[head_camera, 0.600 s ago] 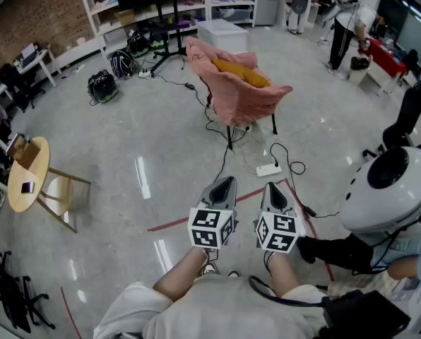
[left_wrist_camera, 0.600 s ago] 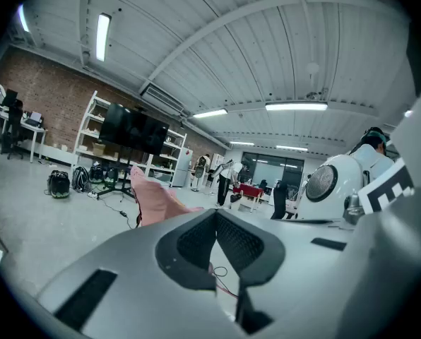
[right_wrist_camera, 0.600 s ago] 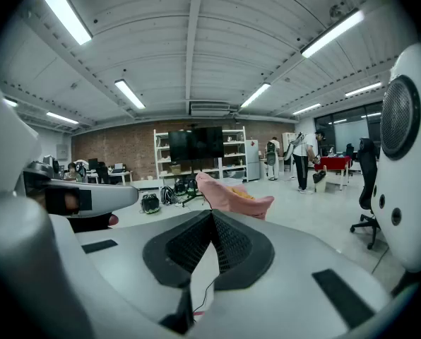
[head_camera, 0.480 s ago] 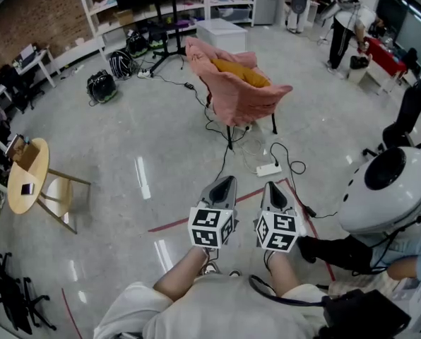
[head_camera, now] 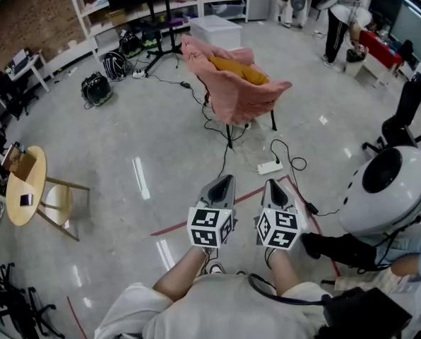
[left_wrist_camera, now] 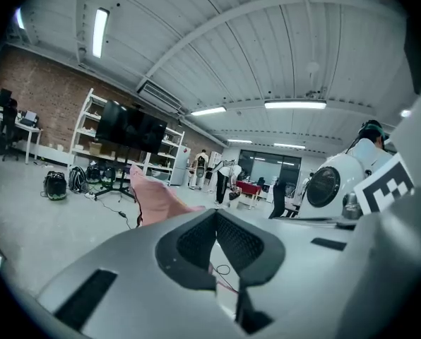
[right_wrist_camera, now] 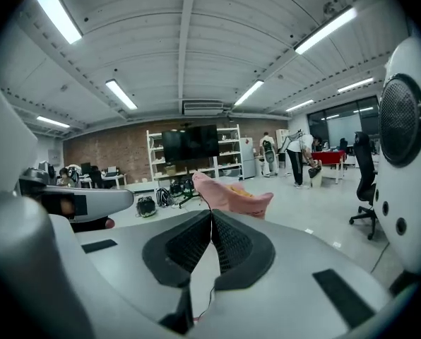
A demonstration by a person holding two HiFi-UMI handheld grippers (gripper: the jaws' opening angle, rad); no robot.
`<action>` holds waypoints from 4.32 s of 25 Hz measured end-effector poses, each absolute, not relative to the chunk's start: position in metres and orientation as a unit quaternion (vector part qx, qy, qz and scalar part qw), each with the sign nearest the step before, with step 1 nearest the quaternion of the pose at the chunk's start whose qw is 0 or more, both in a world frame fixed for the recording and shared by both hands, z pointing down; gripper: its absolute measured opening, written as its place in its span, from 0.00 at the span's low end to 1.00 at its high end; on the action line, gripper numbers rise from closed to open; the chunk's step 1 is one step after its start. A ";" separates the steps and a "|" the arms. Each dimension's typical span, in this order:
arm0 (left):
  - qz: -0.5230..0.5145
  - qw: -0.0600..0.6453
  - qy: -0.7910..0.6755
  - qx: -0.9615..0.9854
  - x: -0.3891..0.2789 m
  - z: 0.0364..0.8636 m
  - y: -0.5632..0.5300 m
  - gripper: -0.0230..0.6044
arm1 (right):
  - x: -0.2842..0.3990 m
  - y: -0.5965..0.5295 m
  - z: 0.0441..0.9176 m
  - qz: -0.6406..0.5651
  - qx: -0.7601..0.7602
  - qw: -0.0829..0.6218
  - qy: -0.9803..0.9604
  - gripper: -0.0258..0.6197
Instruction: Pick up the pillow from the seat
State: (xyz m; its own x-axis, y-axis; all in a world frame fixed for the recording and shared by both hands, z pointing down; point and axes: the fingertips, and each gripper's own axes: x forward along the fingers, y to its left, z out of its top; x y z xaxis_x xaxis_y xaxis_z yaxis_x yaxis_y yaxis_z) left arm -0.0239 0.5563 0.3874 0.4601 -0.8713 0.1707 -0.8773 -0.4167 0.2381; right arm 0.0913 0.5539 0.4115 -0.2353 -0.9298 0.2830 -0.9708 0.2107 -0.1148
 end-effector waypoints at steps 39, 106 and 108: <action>0.038 0.161 -0.567 0.807 -0.023 0.415 0.244 0.05 | 0.122 0.235 0.457 0.188 0.591 0.113 -0.777 0.09; 0.105 0.155 -0.502 0.845 -0.073 0.434 -0.265 0.05 | 0.112 -0.216 0.476 0.218 0.685 0.098 -0.689 0.09; 0.108 0.163 -0.510 0.837 -0.075 0.435 -0.279 0.05 | 0.112 -0.233 0.476 0.221 0.677 0.099 -0.695 0.09</action>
State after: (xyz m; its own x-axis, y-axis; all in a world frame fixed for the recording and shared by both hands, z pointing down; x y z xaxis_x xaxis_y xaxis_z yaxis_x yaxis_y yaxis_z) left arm -0.0753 -0.2786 0.4351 0.4558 -0.8195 0.3473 -0.8900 -0.4261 0.1625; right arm 0.1118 -0.2332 0.4756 -0.0647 -0.8975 0.4363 -0.9846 -0.0137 -0.1742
